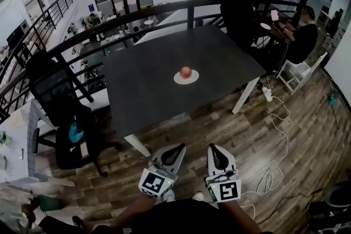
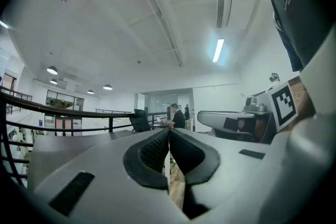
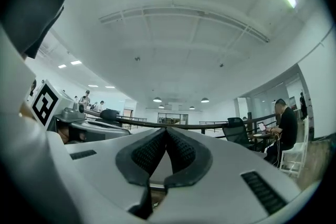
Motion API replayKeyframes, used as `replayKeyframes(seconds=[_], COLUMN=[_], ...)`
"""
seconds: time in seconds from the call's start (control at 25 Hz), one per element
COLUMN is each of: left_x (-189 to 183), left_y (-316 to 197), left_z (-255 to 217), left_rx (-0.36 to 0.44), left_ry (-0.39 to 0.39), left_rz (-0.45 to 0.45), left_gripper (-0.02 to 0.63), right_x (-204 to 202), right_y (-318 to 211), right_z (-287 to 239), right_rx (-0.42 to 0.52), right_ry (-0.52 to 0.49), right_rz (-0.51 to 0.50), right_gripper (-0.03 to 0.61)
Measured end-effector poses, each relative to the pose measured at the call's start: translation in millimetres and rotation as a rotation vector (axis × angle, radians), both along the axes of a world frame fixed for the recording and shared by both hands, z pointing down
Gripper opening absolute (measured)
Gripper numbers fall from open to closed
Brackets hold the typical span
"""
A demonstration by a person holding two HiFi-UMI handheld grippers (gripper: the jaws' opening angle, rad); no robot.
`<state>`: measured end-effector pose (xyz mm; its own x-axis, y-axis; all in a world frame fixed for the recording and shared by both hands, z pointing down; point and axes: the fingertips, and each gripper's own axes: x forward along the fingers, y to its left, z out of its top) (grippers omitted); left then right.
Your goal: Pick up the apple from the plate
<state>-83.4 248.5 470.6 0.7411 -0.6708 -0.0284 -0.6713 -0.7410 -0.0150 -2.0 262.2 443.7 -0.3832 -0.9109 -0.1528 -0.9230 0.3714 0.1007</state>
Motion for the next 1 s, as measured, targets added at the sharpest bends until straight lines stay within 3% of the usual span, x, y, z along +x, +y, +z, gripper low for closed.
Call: replayKeyframes(seconds=[0.24, 0.4, 0.56, 0.84, 1.0], left_x=[-8.5, -20.3, -23.5, -24.0, -13.2], left_y=[4.6, 7.7, 7.4, -9.6, -33.3], left_z=[-5.5, 0.3, 3.9, 17.9, 22.6], left_rx=[0.008, -0.003, -0.006, -0.044, -0.061], left_ry=[0.036, 0.026, 0.020, 0.004, -0.002], left_rz=[0.042, 0.071, 0.090, 0.075, 0.047], left_gripper=[0.023, 0.023, 0.023, 0.023, 0.023], right_x=[-7.0, -18.0, -23.4, -17.2, -8.7], right_y=[7.3, 15.3, 19.8, 1.1, -27.2], right_z=[2.6, 11.9, 13.8, 20.5, 25.2], right_rx=[-0.023, -0.039, -0.051, -0.060, -0.063], right_ry=[-0.027, 0.039, 0.039, -0.036, 0.017], right_rz=[0.061, 0.086, 0.095, 0.099, 0.069], right_gripper=[0.025, 0.025, 0.025, 0.025, 0.025])
